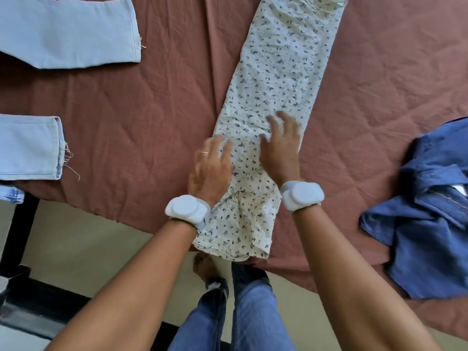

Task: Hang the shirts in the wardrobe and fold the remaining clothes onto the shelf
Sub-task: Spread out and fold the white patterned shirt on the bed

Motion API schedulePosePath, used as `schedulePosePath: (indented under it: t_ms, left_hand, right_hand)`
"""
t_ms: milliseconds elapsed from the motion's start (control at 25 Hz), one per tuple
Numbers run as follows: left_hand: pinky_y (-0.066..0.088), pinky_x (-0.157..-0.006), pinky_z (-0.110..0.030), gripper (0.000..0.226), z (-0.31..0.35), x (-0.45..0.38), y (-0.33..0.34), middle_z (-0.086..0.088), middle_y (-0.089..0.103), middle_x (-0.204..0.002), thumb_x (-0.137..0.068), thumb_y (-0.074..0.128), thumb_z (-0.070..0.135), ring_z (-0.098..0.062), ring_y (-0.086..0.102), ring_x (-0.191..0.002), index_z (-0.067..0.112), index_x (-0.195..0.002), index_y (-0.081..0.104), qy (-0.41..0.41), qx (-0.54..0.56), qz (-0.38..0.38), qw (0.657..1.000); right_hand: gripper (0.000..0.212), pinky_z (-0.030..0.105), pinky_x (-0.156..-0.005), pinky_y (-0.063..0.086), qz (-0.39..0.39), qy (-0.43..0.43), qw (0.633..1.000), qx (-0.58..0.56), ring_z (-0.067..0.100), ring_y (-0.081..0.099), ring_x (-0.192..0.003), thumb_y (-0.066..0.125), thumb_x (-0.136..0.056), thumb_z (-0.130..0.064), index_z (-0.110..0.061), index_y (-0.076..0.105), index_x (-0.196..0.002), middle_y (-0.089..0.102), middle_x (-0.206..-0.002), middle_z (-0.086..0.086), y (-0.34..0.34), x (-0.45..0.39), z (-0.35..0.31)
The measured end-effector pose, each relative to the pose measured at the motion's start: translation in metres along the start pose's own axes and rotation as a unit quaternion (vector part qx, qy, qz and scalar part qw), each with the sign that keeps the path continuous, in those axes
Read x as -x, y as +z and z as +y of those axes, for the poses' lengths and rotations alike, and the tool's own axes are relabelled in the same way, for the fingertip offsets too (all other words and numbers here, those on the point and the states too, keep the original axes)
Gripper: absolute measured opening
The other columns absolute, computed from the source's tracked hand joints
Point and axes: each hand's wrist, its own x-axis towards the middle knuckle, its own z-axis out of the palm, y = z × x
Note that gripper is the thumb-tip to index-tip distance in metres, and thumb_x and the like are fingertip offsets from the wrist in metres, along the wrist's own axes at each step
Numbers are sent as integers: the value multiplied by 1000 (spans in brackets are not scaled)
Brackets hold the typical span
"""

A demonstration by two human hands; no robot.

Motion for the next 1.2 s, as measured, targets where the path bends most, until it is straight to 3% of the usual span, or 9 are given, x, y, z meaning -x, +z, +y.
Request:
schedulePosePath:
  t_ms: [120,280,360,480,600,680,800,960,1200]
  left_hand:
    - [25,-115,-47,76,-5,-3,14,-6,6,-162,-92,55,35,-24,11,-149,14,-153,14,98,-49,-180,978]
    - [3,-112,-67,109,-27,-11,17,9,-40,-150,-82,47,70,-17,-26,-144,31,-140,-36,107,-77,-348,928]
    - [-4,-106,-73,119,-26,-10,18,5,-41,-150,-70,46,83,-20,-31,-142,34,-141,-36,124,-66,-334,932]
    - [-7,-104,-75,121,-26,13,26,-2,-37,-153,-58,36,92,-27,-29,-143,38,-144,-29,147,-94,-302,937]
    - [-4,-105,-76,104,-36,32,25,4,-33,-155,-68,22,90,-22,-24,-145,40,-147,-22,152,-88,-293,940]
    - [-7,-109,-71,75,-44,28,9,9,-18,-160,-87,24,73,-16,-14,-148,44,-150,-5,114,5,-315,942]
    - [28,-109,-61,57,-68,32,-13,2,36,-153,-93,32,19,-28,37,-139,36,-147,31,147,-9,-162,976]
    - [27,-112,-57,92,-95,60,5,2,19,-160,-82,53,-6,-31,30,-143,42,-151,15,339,-218,-96,910]
    - [12,-114,-62,82,-89,48,-4,9,-2,-162,-92,50,25,-26,9,-149,50,-147,-5,323,-198,-207,902]
  right_hand:
    - [58,49,-119,9,-189,-205,955,102,31,8,-149,36,-99,-29,-14,22,-153,16,-161,7,21,21,19]
    - [67,51,-117,-12,-178,78,966,173,27,-15,-148,17,-101,-55,-20,-4,-155,-13,-161,-5,13,31,55]
    - [72,50,-119,-7,-139,37,977,160,29,-9,-149,18,-101,-54,-10,2,-154,-13,-160,4,15,39,32]
    - [78,50,-121,5,-212,-180,948,155,26,-2,-150,20,-97,-62,-11,7,-155,-3,-162,4,25,81,34]
    - [70,51,-120,9,-220,-123,947,197,24,-2,-150,20,-98,-59,-20,8,-155,3,-163,-4,18,113,67]
    - [60,51,-120,11,-203,-78,955,201,25,1,-150,27,-100,-35,-18,11,-155,7,-163,-2,8,119,64]
    - [69,45,-119,19,-193,-107,958,182,26,11,-149,21,-85,-7,-15,17,-154,16,-161,4,-3,129,56]
    - [67,47,-120,19,-267,-180,932,168,29,6,-149,21,-88,-26,-18,16,-154,12,-162,4,-8,160,64]
    - [61,45,-114,12,-268,-149,939,154,20,7,-150,26,-91,-38,-36,20,-152,18,-160,-8,-8,172,60]
